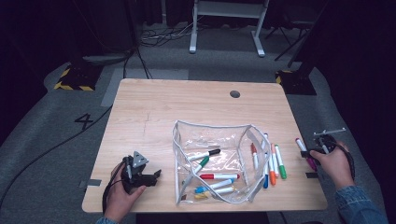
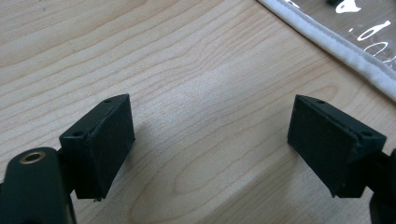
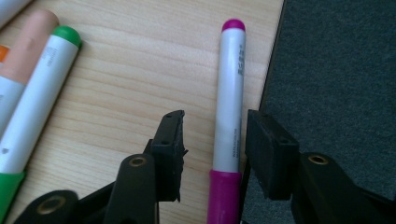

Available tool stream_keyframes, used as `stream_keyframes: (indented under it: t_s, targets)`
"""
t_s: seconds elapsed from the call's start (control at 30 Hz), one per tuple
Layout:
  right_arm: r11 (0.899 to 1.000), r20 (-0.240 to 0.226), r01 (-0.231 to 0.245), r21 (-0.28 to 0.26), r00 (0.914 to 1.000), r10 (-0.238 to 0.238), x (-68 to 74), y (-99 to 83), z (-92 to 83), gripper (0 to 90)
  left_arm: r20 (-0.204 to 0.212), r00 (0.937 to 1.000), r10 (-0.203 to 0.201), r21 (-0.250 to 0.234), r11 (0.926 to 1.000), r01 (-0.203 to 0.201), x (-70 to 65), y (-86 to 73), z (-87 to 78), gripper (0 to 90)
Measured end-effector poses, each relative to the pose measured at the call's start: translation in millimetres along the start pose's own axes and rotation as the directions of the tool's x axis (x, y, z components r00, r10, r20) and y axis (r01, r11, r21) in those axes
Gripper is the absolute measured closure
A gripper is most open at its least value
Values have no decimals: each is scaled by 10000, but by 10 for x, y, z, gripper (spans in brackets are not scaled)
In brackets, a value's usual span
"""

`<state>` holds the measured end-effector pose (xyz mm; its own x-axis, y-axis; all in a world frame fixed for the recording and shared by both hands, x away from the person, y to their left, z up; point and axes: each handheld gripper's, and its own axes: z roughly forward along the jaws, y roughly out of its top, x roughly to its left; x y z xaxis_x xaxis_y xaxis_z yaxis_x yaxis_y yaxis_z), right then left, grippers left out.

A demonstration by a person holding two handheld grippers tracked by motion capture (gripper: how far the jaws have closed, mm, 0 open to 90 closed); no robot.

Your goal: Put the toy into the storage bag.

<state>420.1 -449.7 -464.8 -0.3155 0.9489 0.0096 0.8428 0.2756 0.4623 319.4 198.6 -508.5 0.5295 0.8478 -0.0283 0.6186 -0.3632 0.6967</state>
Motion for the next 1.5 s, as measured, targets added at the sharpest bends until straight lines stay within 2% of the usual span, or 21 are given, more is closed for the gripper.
stream_keyframes:
  t_s: [0.1, 0.2, 0.43, 0.7, 0.93, 1.1, 1.27, 1.4, 1.5]
  targets:
    - [9999, -46, 3, 173, 10000, -2, -1, -27, 63, 650, -5, 10000, 7, 9, 10000, -7, 0, 1, -1, 150]
    - [10000, 13, -40, 90, 10000, 39, 9, -25, 65, 763, -4, 10000, 4, 8, 10000, -4, 0, 0, -1, 150]
    - [9993, 293, -239, 272, 9993, 231, 26, -8, 26, 772, -3, 10000, 6, 9, 10000, -6, 0, 0, -1, 150]
    - [9998, -84, -125, -183, 9999, 124, 114, 124, -282, 772, -3, 10000, -5, 20, 10000, 5, -2, -3, -4, 150]
    - [9941, -521, 616, -889, 9964, -664, 372, 349, -603, 772, 71, 10000, 64, -4, 10000, -64, 2, -15, -12, 151]
    - [9860, -868, 1165, -1190, 9881, -1272, 610, 530, -842, 772, 70, 10000, 45, -12, 10000, -45, 0, -15, -11, 151]
    - [9742, -1134, 1771, -1398, 9745, -1934, 861, 686, -1045, 772, 70, 10000, 41, -7, 10000, -41, -1, -15, -11, 151]
    - [9612, -1344, 2288, -1540, 9589, -2497, 1083, 780, -1189, 772, 76, 10000, 29, 5, 10000, -29, -3, -17, -15, 151]
    - [9466, -1527, 2705, -1754, 9424, -2976, 1255, 832, -1290, 772, 76, 10000, 49, 2, 10000, -49, -4, -20, -17, 151]
